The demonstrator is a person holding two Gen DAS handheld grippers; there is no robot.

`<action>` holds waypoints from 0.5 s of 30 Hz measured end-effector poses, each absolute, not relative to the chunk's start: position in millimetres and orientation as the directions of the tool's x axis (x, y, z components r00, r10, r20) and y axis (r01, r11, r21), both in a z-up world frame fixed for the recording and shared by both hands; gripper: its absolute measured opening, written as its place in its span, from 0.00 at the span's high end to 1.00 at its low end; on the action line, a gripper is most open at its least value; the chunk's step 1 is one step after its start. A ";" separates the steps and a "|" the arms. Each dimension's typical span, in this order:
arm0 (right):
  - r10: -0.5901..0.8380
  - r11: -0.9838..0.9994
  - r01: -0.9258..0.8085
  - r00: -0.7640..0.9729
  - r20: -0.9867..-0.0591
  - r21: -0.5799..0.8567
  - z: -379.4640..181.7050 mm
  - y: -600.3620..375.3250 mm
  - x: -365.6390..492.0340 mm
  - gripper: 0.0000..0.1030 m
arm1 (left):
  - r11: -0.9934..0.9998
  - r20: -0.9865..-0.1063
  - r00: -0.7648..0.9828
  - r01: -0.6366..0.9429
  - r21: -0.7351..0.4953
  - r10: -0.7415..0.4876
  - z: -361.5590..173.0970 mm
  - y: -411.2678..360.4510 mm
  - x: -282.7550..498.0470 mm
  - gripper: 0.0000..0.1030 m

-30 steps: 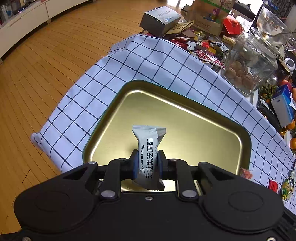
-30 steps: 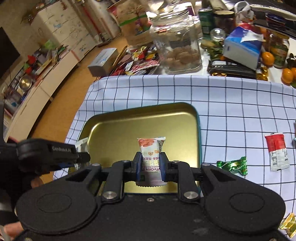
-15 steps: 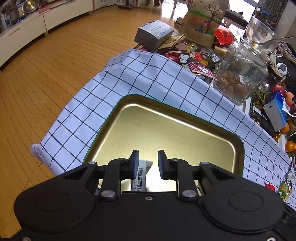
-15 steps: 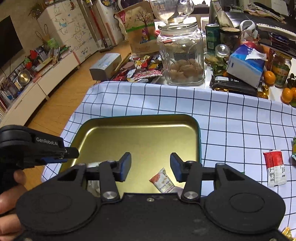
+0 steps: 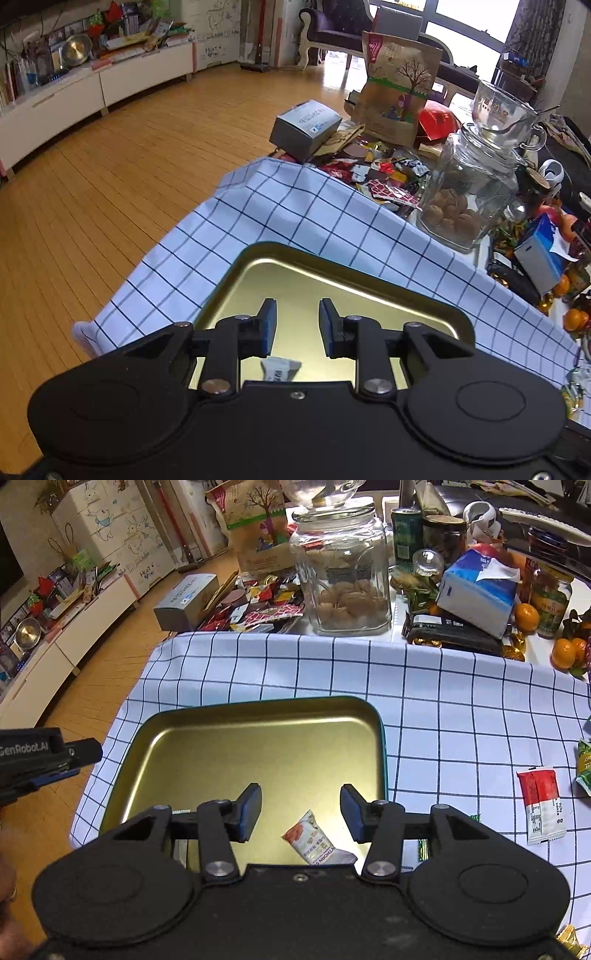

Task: Organize snacks
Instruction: 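Open both tools to drop the packets into the tray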

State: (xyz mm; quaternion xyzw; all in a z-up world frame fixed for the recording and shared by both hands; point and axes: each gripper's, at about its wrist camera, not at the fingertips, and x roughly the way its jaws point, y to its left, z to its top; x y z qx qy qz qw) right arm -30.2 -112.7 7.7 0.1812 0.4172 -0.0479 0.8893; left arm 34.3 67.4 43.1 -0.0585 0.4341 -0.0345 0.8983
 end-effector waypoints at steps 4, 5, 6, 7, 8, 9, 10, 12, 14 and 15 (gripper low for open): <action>-0.024 0.937 0.265 0.703 -0.711 0.230 12.1 -109.3 -35.0 0.51 | 0.983 -0.805 0.580 -0.035 -0.180 -0.127 39.8 70.9 36.6 0.66; -0.048 0.936 0.273 0.725 -0.688 0.222 13.0 -108.6 -37.7 0.51 | 0.982 -0.809 0.576 -0.054 -0.178 -0.115 38.9 71.8 37.0 0.66; -0.063 0.939 0.271 0.740 -0.670 0.210 13.8 -107.2 -39.1 0.51 | 0.982 -0.813 0.573 -0.072 -0.173 -0.101 38.2 72.6 37.4 0.66; -0.086 0.949 0.262 0.748 -0.658 0.175 15.0 -104.8 -38.6 0.52 | 0.982 -0.817 0.570 -0.085 -0.170 -0.092 37.5 73.5 38.0 0.66; -0.100 0.958 0.250 0.753 -0.650 0.142 15.6 -102.1 -38.3 0.52 | 0.981 -0.820 0.565 -0.093 -0.170 -0.089 36.8 74.3 38.7 0.66; -0.115 0.963 0.242 0.763 -0.636 0.116 16.0 -99.8 -38.2 0.52 | 0.981 -0.826 0.556 -0.094 -0.172 -0.092 35.7 74.8 39.5 0.66; -0.126 0.965 0.240 0.777 -0.616 0.105 16.6 -98.2 -39.1 0.52 | 0.980 -0.832 0.545 -0.093 -0.176 -0.098 34.7 75.2 40.3 0.66; -0.121 0.967 0.232 0.789 -0.602 0.109 16.5 -97.0 -39.0 0.54 | 0.978 -0.841 0.530 -0.093 -0.186 -0.110 33.5 75.7 41.4 0.66; -0.098 0.966 0.220 0.794 -0.600 0.133 17.0 -96.9 -37.8 0.55 | 0.977 -0.844 0.523 -0.093 -0.190 -0.115 33.3 75.4 41.0 0.66; -0.097 0.965 0.223 0.794 -0.600 0.140 17.1 -97.0 -37.2 0.55 | 0.978 -0.845 0.522 -0.089 -0.190 -0.116 33.6 75.0 40.7 0.66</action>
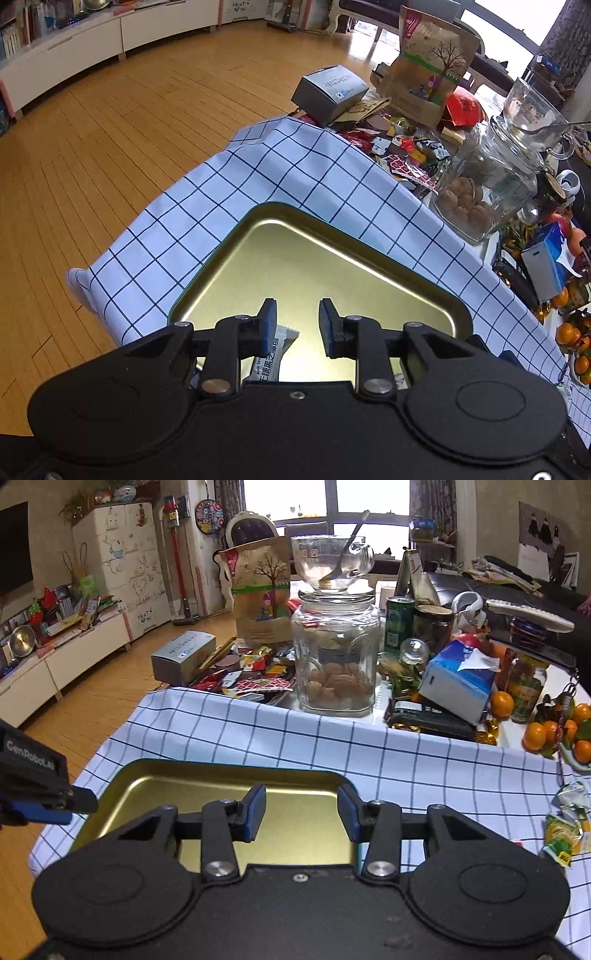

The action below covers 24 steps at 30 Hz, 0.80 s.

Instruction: Organize snacks

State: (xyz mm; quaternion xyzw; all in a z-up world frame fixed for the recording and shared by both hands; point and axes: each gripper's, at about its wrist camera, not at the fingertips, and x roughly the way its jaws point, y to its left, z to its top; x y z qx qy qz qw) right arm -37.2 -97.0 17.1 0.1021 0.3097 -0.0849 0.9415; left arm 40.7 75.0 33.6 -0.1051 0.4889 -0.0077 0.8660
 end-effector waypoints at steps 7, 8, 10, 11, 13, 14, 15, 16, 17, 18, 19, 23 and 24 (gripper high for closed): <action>-0.097 0.963 0.237 0.745 -0.660 0.126 10.7 -96.1 -30.4 0.55 | 0.982 -0.839 0.519 0.005 -0.189 -0.164 35.7 66.0 37.3 0.66; -0.086 0.963 0.234 0.738 -0.670 0.134 9.1 -96.5 -29.6 0.56 | 0.983 -0.838 0.520 0.016 -0.184 -0.166 35.9 63.6 36.4 0.66; -0.066 0.962 0.227 0.730 -0.681 0.149 7.2 -96.9 -29.2 0.60 | 0.985 -0.835 0.526 0.032 -0.170 -0.162 36.5 58.1 33.8 0.66; -0.061 0.962 0.226 0.727 -0.684 0.154 6.7 -97.0 -30.2 0.62 | 0.986 -0.833 0.530 0.040 -0.165 -0.161 36.9 55.4 32.5 0.66; -0.053 0.958 0.231 0.722 -0.690 0.168 6.3 -99.1 -31.7 0.64 | 0.985 -0.831 0.530 0.061 -0.160 -0.168 38.1 49.5 30.9 0.66; -0.053 0.954 0.242 0.720 -0.692 0.179 5.6 -101.3 -33.0 0.64 | 0.984 -0.831 0.527 0.072 -0.163 -0.177 39.0 46.6 30.4 0.66; -0.061 0.948 0.259 0.717 -0.694 0.185 5.3 -103.9 -34.4 0.64 | 0.982 -0.830 0.524 0.086 -0.170 -0.190 40.3 43.0 29.6 0.66; -0.077 0.938 0.289 0.713 -0.697 0.192 4.8 -108.0 -36.0 0.64 | 0.980 -0.829 0.522 0.097 -0.174 -0.199 41.3 39.9 28.9 0.66; -0.093 0.930 0.313 0.709 -0.699 0.193 4.7 -112.3 -37.7 0.64 | 0.978 -0.827 0.521 0.113 -0.177 -0.210 42.3 36.2 28.1 0.66; -0.107 0.926 0.328 0.703 -0.703 0.187 4.6 -115.9 -38.7 0.64 | 0.976 -0.826 0.520 0.129 -0.177 -0.219 43.4 32.4 26.9 0.66; -0.122 0.924 0.340 0.695 -0.709 0.175 4.7 -121.7 -39.2 0.64 | 0.974 -0.824 0.520 0.144 -0.175 -0.225 44.4 28.6 25.8 0.66; -0.162 0.901 0.400 0.671 -0.724 0.169 7.2 -148.0 -45.6 0.64 | 0.968 -0.820 0.520 0.195 -0.158 -0.239 47.3 9.1 19.6 0.66; -0.163 0.891 0.416 0.666 -0.728 0.181 8.1 -157.4 -48.4 0.64 | 0.964 -0.822 0.513 0.211 -0.161 -0.249 47.8 4.1 18.0 0.66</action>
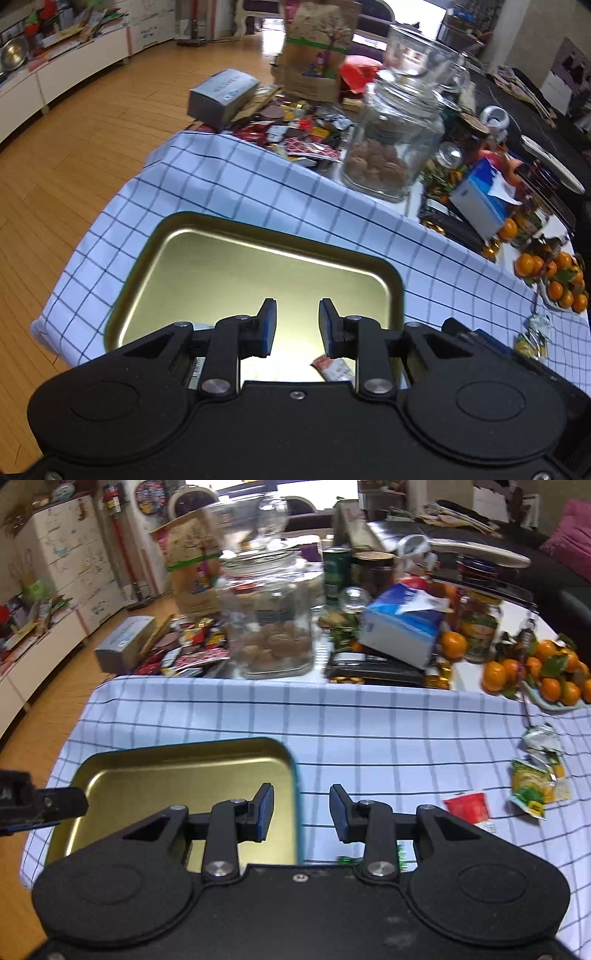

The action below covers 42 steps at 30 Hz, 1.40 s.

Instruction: Organize snacks

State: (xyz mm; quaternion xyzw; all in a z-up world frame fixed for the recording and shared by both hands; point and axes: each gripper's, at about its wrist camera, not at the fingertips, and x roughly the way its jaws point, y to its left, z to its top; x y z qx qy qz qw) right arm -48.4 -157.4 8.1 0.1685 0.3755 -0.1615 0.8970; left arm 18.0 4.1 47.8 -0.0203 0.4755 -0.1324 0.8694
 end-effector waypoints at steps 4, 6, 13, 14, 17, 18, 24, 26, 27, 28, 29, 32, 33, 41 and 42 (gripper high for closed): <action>-0.147 0.842 0.482 0.638 -0.756 0.242 13.0 -197.0 -62.2 0.64 | 0.945 -0.831 0.471 0.272 -0.184 -0.298 47.8 -16.4 11.5 0.66; -0.138 0.812 0.515 0.626 -0.767 0.274 14.9 -216.8 -71.1 0.64 | 0.935 -0.837 0.449 0.300 -0.189 -0.313 46.4 -27.8 8.5 0.66; -0.140 0.718 0.620 0.574 -0.807 0.316 10.2 -277.4 -109.7 0.64 | 0.892 -0.869 0.343 0.403 -0.206 -0.356 35.6 -69.2 -3.7 0.66; -0.143 0.708 0.631 0.567 -0.811 0.317 8.9 -284.6 -116.0 0.64 | 0.886 -0.872 0.331 0.415 -0.208 -0.360 33.9 -74.1 -5.4 0.66; -0.160 0.680 0.663 0.552 -0.818 0.314 3.3 -304.7 -135.4 0.63 | 0.872 -0.884 0.291 0.441 -0.215 -0.365 27.9 -88.7 -12.1 0.66; -0.167 0.670 0.673 0.547 -0.820 0.313 1.3 -311.6 -142.3 0.63 | 0.866 -0.888 0.278 0.451 -0.217 -0.367 25.8 -94.3 -13.9 0.66; -0.189 0.590 0.739 0.519 -0.834 0.326 -13.4 -350.7 -173.8 0.62 | 0.847 -0.902 0.229 0.484 -0.221 -0.366 16.7 -122.4 -20.4 0.66; -0.207 0.580 0.754 0.502 -0.839 0.308 -17.1 -358.7 -178.0 0.62 | 0.842 -0.906 0.212 0.491 -0.224 -0.365 13.8 -131.9 -20.8 0.66; -0.221 0.578 0.762 0.490 -0.843 0.292 -19.5 -363.2 -179.0 0.59 | 0.839 -0.908 0.204 0.494 -0.228 -0.366 12.3 -137.1 -20.8 0.66; -0.233 0.576 0.769 0.480 -0.846 0.277 -21.5 -366.0 -179.4 0.58 | 0.837 -0.909 0.197 0.496 -0.231 -0.368 11.4 -141.3 -20.8 0.66; -0.243 0.578 0.772 0.470 -0.848 0.262 -23.8 -368.7 -179.1 0.58 | 0.834 -0.909 0.189 0.498 -0.237 -0.371 10.5 -145.3 -20.6 0.66; -0.250 0.613 0.763 0.434 -0.865 0.206 -30.1 -375.5 -172.4 0.58 | 0.830 -0.910 0.167 0.496 -0.256 -0.380 7.8 -155.8 -18.8 0.66; -0.246 0.628 0.754 0.426 -0.871 0.192 -31.2 -376.8 -168.4 0.58 | 0.830 -0.910 0.162 0.493 -0.261 -0.382 6.6 -159.0 -17.8 0.66; -0.280 0.616 0.752 0.487 -0.827 0.234 -19.6 -402.1 -116.2 0.59 | 0.835 -0.915 0.110 0.462 -0.299 -0.388 0.6 -168.9 -8.6 0.67; -0.282 0.602 0.759 0.493 -0.823 0.249 -18.6 -407.0 -108.8 0.59 | 0.834 -0.915 0.107 0.462 -0.301 -0.389 -0.5 -169.5 -8.0 0.67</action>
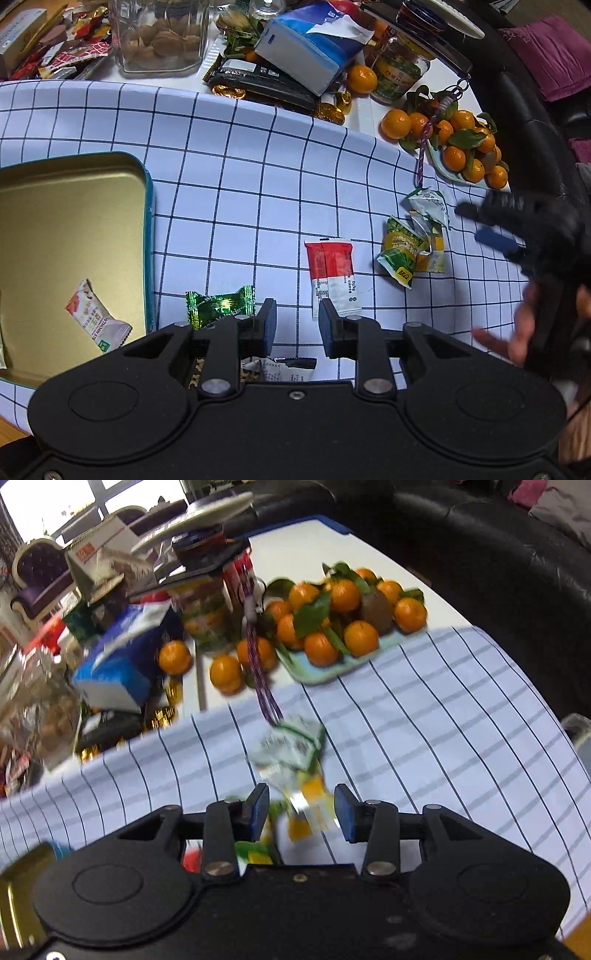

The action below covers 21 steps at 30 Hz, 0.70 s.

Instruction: Organize snacks

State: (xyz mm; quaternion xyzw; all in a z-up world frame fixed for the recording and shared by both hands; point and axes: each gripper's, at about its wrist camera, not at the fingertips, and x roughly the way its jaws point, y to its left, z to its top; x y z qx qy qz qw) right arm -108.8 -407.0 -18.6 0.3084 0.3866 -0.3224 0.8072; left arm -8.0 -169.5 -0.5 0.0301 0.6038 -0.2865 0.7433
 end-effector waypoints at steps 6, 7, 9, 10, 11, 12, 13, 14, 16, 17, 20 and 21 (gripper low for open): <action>-0.224 0.506 0.791 0.505 -0.833 0.344 -30.2 -434.5 -69.1 0.59 | 0.832 -0.923 0.094 0.474 -0.288 -0.373 -4.6 -173.0 -8.4 0.67; -0.223 0.505 0.795 0.497 -0.839 0.337 -33.8 -436.9 -63.0 0.59 | 0.831 -0.923 0.094 0.477 -0.287 -0.373 -4.7 -173.3 -8.7 0.67; -0.236 0.504 0.805 0.476 -0.847 0.312 -41.4 -440.4 -54.0 0.59 | 0.828 -0.923 0.094 0.484 -0.284 -0.372 -4.4 -173.3 -9.5 0.67; -0.244 0.500 0.814 0.458 -0.855 0.294 -46.1 -442.0 -50.1 0.59 | 0.826 -0.923 0.094 0.487 -0.284 -0.373 -4.0 -173.0 -9.5 0.67; -0.255 0.500 0.823 0.439 -0.862 0.271 -51.8 -444.8 -46.3 0.59 | 0.826 -0.922 0.095 0.487 -0.285 -0.374 -3.5 -172.6 -9.3 0.67; -0.275 0.499 0.830 0.423 -0.863 0.249 -55.6 -445.4 -45.1 0.59 | 0.826 -0.922 0.095 0.486 -0.286 -0.375 -3.2 -171.9 -8.8 0.67; -0.290 0.498 0.837 0.406 -0.867 0.226 -59.4 -446.1 -44.5 0.59 | 0.827 -0.922 0.094 0.484 -0.287 -0.375 -3.0 -171.2 -7.9 0.67; -0.294 0.499 0.841 0.391 -0.872 0.209 -63.4 -447.5 -45.0 0.59 | 0.828 -0.922 0.093 0.480 -0.289 -0.375 -3.1 -170.3 -6.7 0.67; -0.277 0.496 0.844 0.375 -0.884 0.202 -72.1 -450.7 -47.4 0.58 | 0.834 -0.923 0.089 0.468 -0.294 -0.375 -4.0 -168.4 -4.2 0.67; -0.278 0.490 0.846 0.382 -0.881 0.212 -74.0 -451.4 -50.6 0.59 | 0.836 -0.923 0.087 0.462 -0.296 -0.374 -4.7 -167.6 -3.1 0.67; -0.259 0.497 0.839 0.385 -0.886 0.220 -73.7 -450.3 -56.7 0.59 | 0.844 -0.928 0.082 0.449 -0.292 -0.364 -7.5 -166.1 -1.1 0.67; -0.254 0.501 0.838 0.384 -0.888 0.219 -73.5 -449.6 -58.7 0.60 | 0.847 -0.930 0.083 0.448 -0.286 -0.358 -9.0 -166.0 -1.0 0.67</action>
